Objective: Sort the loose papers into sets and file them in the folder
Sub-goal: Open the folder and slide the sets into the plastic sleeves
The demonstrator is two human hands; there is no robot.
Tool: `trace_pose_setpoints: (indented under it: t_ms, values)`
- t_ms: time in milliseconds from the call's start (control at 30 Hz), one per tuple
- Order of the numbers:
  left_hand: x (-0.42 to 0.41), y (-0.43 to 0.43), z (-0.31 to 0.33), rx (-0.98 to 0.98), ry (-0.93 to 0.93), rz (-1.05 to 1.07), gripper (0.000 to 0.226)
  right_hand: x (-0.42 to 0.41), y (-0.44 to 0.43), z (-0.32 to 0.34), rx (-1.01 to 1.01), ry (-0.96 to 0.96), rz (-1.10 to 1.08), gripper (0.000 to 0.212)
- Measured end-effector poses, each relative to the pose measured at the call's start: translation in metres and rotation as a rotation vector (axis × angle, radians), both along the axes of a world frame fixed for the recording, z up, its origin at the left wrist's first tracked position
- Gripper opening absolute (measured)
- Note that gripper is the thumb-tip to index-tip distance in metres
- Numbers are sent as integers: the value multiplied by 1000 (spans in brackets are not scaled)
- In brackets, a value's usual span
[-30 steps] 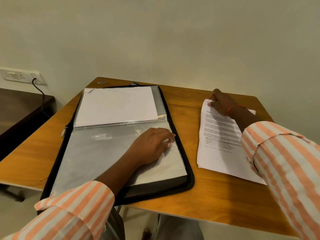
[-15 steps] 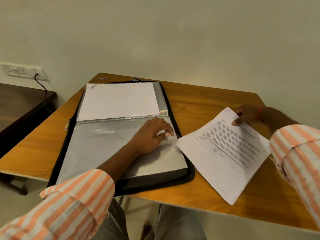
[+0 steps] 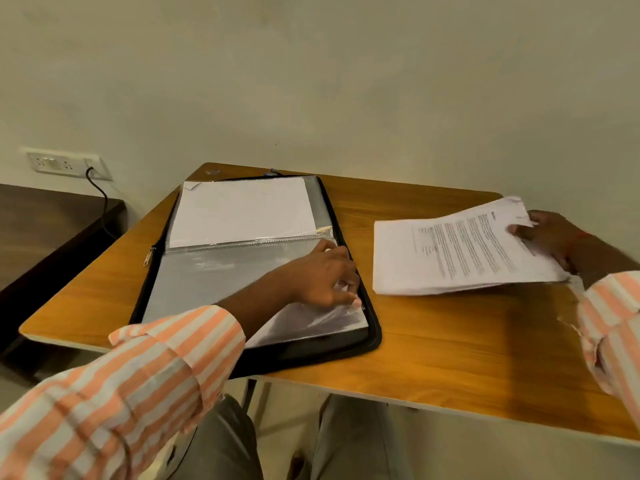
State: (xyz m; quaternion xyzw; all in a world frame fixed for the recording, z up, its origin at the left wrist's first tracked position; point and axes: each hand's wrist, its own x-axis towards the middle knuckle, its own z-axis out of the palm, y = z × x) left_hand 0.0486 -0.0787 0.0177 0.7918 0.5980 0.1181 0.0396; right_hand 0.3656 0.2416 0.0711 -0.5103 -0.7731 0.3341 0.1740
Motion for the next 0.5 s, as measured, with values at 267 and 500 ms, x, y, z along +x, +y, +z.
trace_pose_setpoints:
  t_ms: [267,500]
  values:
    - [16,-1,8,-69,79,-13,16,-18,-56,-51,-665,621,-138,46]
    - [18,-3,25,-147,-75,45,22,-27,-73,-49,-495,720,-220,49]
